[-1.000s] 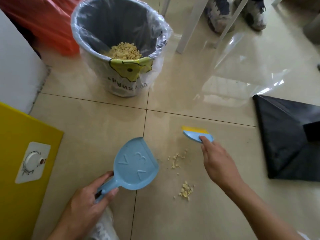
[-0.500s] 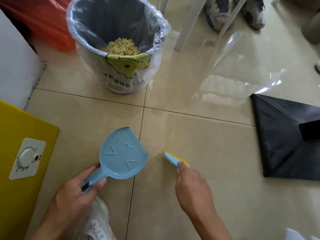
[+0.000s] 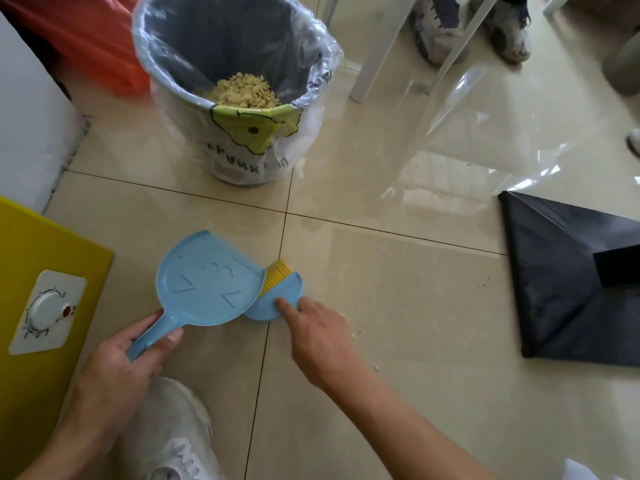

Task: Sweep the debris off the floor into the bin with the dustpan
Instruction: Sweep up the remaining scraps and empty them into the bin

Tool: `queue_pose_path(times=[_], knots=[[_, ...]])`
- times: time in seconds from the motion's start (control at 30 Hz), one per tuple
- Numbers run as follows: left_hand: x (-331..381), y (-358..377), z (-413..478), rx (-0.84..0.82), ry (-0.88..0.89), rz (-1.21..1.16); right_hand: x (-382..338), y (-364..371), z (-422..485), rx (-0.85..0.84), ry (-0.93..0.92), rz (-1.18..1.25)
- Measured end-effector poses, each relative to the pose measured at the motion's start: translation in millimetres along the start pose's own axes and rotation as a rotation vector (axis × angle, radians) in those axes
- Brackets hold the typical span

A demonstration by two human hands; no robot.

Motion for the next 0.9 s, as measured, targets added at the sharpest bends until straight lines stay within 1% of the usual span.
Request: queue_pose_path(times=[0.1,0.23,0.3,0.37,0.43,0.47,0.5,0.57,0.63,0.7,0.77,0.83,0.9], knots=[[-6.4,3.2,2.4,-0.081,-0.045,0.043,43.3,-14.3,-28.3,0.047,-0.063,-0.153],[1.4,11.8,-4.7,-0.186,-0.011,0.103,92.2,-40.2,-67.8,-0.069,-0.085,-0.201],[3.9,16.3,-7.2,-0.240,0.042,0.147,104.8,-51.5,-78.9,-0.086,-0.070,-0.187],[4.8,19.1,-6.8,-0.276,0.051,0.195,108.3,-63.0,-81.9,-0.050,0.000,-0.135],[6.8,18.1,-8.5,-0.289,0.028,0.222,98.3,-77.9,-80.9,0.029,0.095,-0.054],[7.8,17.0,-9.5,-0.285,0.021,0.227,88.9,-85.0,-80.5,0.030,0.154,-0.014],[8.1,16.7,-10.3,-0.279,0.024,0.228,77.4,-88.6,-80.6,-0.030,0.223,0.039],[5.3,17.0,-11.4,-0.263,0.036,0.227,53.2,-83.0,-83.7,-0.301,0.338,0.164],[3.3,18.3,-12.6,-0.249,0.052,0.232,33.3,-64.8,-91.8,-0.518,0.356,0.204],[2.4,19.6,-15.3,-0.238,0.049,0.225,30.3,-44.7,-98.2,-0.594,0.363,0.155],[1.2,19.3,-18.9,-0.236,0.033,0.202,44.3,-32.6,-94.8,-0.568,0.344,0.002],[-0.1,19.4,-20.7,-0.247,0.024,0.201,66.3,-34.1,-77.4,-0.483,0.294,-0.138],[-0.1,20.1,-21.9,-0.263,0.023,0.214,89.3,-44.6,-52.3,-0.378,0.269,-0.216]])
Point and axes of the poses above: each hand's wrist, its own z-axis towards the middle knuckle, its own y-axis out of the palm, x = y × z, the point moved 1 cm from there along z, towards the middle knuckle, and after that the axes turned 14 degrees about x, right-handed, at the moved point
